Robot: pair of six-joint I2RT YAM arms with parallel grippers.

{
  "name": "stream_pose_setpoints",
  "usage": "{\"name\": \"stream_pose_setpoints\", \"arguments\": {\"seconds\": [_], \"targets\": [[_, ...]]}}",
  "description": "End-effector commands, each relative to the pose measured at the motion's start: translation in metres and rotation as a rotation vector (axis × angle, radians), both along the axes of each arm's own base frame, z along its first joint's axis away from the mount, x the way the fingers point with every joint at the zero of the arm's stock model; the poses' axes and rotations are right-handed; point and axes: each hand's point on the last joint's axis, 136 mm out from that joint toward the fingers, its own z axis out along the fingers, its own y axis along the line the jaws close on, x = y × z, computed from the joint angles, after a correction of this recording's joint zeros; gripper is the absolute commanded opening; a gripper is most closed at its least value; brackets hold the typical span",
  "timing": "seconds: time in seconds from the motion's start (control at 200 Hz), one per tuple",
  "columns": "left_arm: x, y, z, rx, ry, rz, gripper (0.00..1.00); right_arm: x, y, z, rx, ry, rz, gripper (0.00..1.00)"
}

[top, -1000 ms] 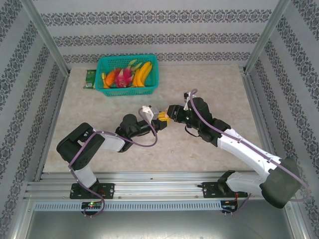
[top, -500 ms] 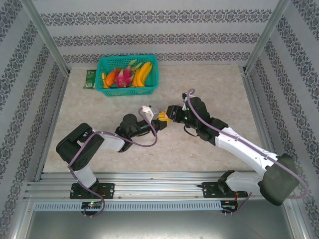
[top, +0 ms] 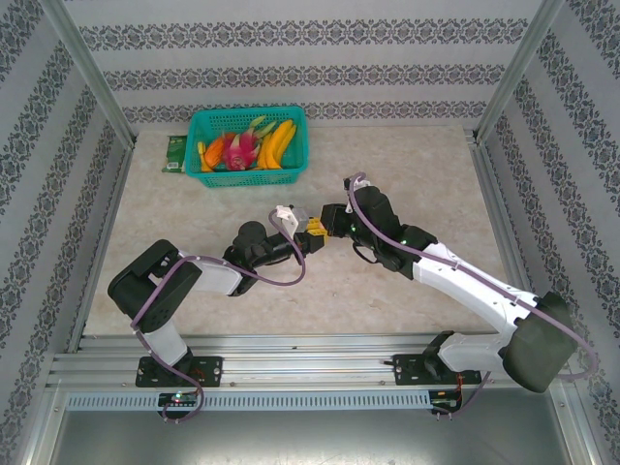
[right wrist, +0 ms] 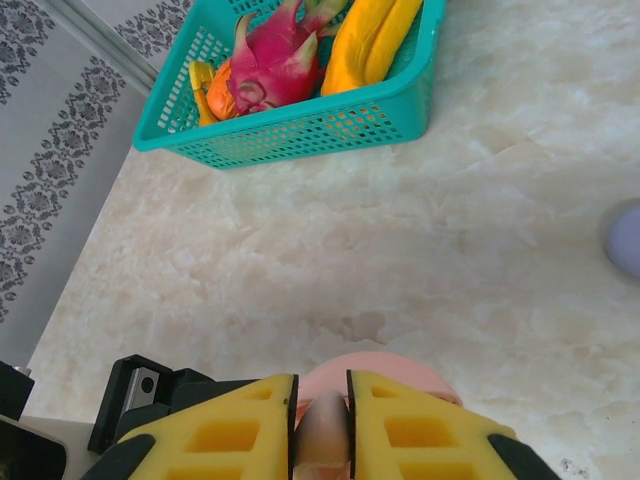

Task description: Insert the wireless bluetooth earbuds into the charging case

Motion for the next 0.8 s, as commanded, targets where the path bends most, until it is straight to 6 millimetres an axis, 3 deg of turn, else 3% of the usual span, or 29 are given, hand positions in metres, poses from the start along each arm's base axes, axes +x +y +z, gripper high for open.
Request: {"name": "stream_pose_setpoints", "arguments": {"seconds": [0.0,0.415,0.794], "targets": [[-0.011,-0.006,0.032,-0.047,-0.093,-0.043,0.00,-0.008,0.007,0.003,-0.015,-0.002,0.039,0.17],[-0.012,-0.006,0.033,-0.052,-0.093,-0.047,0.00,-0.004,-0.006,0.028,0.068,-0.051,-0.026,0.13],[-0.012,-0.006,0.038,-0.065,-0.100,-0.048,0.00,-0.004,-0.020,0.029,0.088,-0.057,-0.072,0.13]]}}
